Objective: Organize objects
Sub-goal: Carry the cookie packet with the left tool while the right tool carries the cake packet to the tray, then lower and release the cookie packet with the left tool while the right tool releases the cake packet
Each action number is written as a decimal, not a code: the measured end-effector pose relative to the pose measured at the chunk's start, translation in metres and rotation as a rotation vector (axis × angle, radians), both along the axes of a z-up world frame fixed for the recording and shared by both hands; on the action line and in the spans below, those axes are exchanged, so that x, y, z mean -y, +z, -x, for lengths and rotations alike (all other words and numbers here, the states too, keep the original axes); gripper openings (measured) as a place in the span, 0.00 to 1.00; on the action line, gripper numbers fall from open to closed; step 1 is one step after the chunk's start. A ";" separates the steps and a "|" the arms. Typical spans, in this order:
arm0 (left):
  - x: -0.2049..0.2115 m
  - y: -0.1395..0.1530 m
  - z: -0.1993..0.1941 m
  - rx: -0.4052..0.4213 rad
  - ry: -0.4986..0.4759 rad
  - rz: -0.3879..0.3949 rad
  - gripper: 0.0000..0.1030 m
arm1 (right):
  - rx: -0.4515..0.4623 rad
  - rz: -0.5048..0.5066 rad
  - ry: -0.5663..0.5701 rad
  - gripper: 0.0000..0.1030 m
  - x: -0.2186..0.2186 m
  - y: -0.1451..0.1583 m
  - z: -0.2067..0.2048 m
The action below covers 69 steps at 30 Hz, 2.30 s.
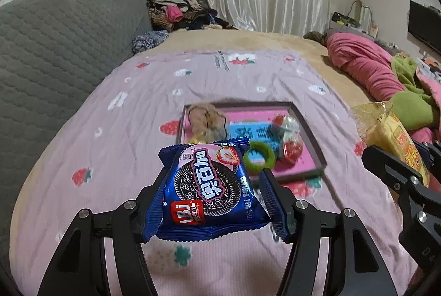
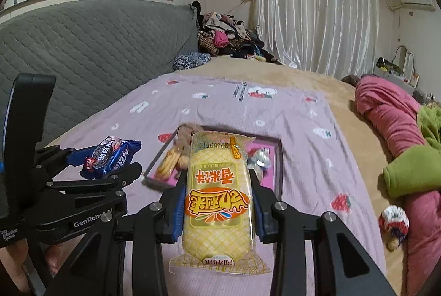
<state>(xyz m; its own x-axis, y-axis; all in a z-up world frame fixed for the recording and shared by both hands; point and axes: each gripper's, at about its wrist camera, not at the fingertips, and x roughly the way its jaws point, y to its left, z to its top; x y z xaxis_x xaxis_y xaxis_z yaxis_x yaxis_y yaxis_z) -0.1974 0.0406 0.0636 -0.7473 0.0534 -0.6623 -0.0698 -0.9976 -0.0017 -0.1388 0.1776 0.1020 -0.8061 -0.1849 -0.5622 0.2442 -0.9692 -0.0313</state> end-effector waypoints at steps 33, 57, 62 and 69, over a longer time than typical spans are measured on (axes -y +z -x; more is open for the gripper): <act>-0.006 -0.119 0.148 0.071 -0.014 -0.045 0.64 | 0.052 0.046 0.021 0.38 0.012 -0.102 0.154; -0.027 -0.150 0.156 0.107 -0.066 0.009 0.64 | 0.147 -0.006 0.039 0.38 0.020 -0.154 0.187; -0.029 -0.152 0.154 0.106 -0.067 0.024 0.64 | 0.174 0.002 0.035 0.38 0.017 -0.158 0.190; -0.033 -0.154 0.153 0.092 -0.060 0.059 0.65 | 0.216 0.004 0.024 0.38 0.014 -0.164 0.194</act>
<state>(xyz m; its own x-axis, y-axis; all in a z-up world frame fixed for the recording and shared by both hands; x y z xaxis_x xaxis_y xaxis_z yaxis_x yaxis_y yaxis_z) -0.3500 0.0740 -0.0904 -0.6801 0.0548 -0.7311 -0.1311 -0.9902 0.0477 -0.3327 0.1635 -0.0618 -0.6625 -0.2054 -0.7204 0.2679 -0.9630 0.0282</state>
